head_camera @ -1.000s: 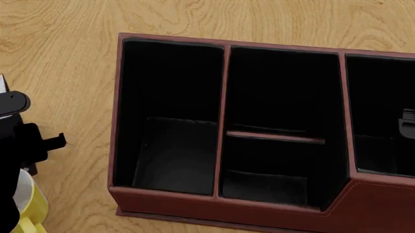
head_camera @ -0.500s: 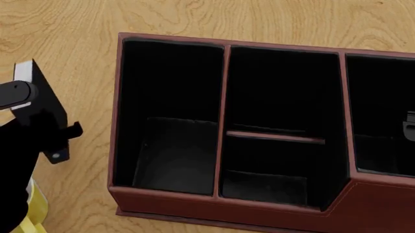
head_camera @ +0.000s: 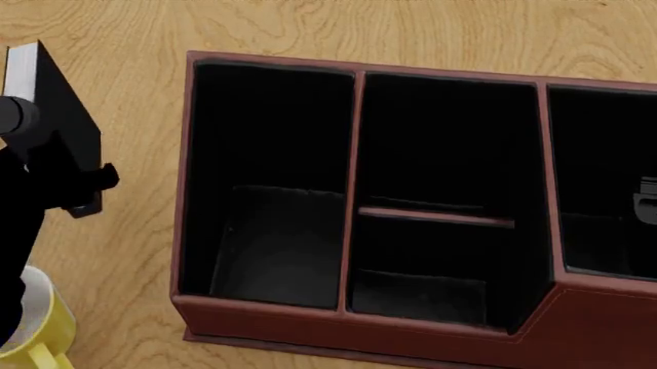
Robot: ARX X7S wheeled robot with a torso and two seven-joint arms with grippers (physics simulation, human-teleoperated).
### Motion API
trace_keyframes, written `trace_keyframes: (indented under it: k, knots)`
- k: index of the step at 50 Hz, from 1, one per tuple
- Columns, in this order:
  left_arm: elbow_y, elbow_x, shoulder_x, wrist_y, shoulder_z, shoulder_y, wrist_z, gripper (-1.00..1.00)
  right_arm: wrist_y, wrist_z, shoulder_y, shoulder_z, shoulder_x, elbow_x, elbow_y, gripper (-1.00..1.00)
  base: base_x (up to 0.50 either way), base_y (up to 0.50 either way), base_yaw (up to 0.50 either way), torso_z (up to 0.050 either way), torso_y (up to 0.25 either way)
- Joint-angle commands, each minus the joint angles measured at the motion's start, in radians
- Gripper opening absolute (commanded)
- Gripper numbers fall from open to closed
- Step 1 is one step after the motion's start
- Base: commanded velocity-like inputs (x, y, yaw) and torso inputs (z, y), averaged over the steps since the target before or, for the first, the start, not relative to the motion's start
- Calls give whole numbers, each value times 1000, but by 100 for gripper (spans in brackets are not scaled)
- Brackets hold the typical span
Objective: Pick up the book and place it in the back compartment of the caddy.
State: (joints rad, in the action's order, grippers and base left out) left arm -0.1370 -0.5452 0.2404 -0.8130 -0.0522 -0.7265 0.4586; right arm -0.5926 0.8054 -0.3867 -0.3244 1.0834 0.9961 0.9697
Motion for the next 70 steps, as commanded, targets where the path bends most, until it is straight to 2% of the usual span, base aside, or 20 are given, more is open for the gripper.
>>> trace_keyframes:
  k: [1, 12, 13, 14, 16, 19, 21, 22, 23, 25, 32, 33, 35, 38, 45, 46, 51, 64, 68, 70]
  knots:
    - [-88, -16, 50, -1, 2, -27, -14, -100, 9, 0, 11, -1, 0, -3, 0, 100, 0, 0, 0, 0, 0]
    - [-147, -43, 120, -30, 5, -57, -59, -100, 19, -3, 35, -24, 0, -3, 2, 100, 0, 0, 0, 0, 2]
    - [-155, -43, 132, -30, -2, -59, -71, -100, 20, -3, 36, -24, 0, -3, 1, 100, 0, 0, 0, 0, 0]
    - [-166, -86, 123, 51, 37, -33, -147, -100, 20, -3, 36, -24, 0, -3, 1, 100, 0, 0, 0, 0, 0]
    - [-169, -72, 144, -23, 16, -51, -105, -100, 21, -3, 37, -25, 1, -2, 1, 100, 0, 0, 0, 0, 5]
    - [-184, -99, 151, 11, 30, -40, -154, -100, 23, -2, 35, -25, 3, 0, 0, 100, 0, 0, 0, 0, 0]
    - [-200, -111, 163, -25, 36, -51, -139, -100, 24, -3, 34, -25, 4, 1, -1, 100, 0, 0, 0, 0, 5]
    - [-203, -109, 168, -24, 31, -51, -144, -100, 25, -3, 35, -25, 4, 0, -2, 100, 0, 0, 0, 0, 0]
    - [-211, -103, 186, 39, 14, -41, -219, -100, 25, -3, 35, -23, 4, -2, -3, 100, 0, 0, 0, 0, 0]
    - [-219, -111, 188, -4, 19, -53, -187, -100, 27, -5, 36, -22, 3, -4, -3, 100, 0, 0, 0, 0, 0]
    - [-262, -154, 242, 2, -4, -69, -296, -100, 32, -9, 44, -22, -1, -10, -6, 100, 0, 0, 0, 0, 1]
    - [-263, -143, 245, -21, -11, -78, -271, -100, 33, -9, 44, -22, 0, -10, -6, 100, 0, 0, 0, 0, 10]
    - [-276, -170, 254, 3, -6, -79, -325, -100, 34, -9, 44, -21, 0, -10, -6, 100, 0, 0, 0, 0, 0]
    - [-284, -144, 275, 1, -26, -92, -323, -100, 36, -8, 46, -24, 1, -9, -6, 100, 0, 0, 0, 0, 0]
    - [-326, -266, 294, 4, 26, -87, -423, -100, 36, -5, 55, -34, 5, -6, -2, 100, 0, 0, 0, 0, 3]
    - [-338, -273, 310, -40, 13, -103, -405, -100, 35, -4, 55, -34, 7, -4, 0, 100, 0, 0, 0, 0, 0]
    - [-380, -339, 320, -48, 51, -114, -424, -100, 35, 1, 51, -30, 10, -1, 2, 100, 0, 0, 0, 0, 2]
    - [-398, -398, 359, -59, 69, -152, -478, -100, 32, 13, 35, -16, 23, 9, 5, 100, 0, 0, 0, 0, 2]
    - [-405, -421, 375, -58, 67, -157, -518, -100, 34, 15, 35, -13, 22, 8, 6, 100, 0, 0, 0, 0, 0]
    - [-423, -439, 395, -54, 48, -162, -582, -100, 33, 17, 33, -11, 24, 9, 6, 100, 0, 0, 0, 0, 5]
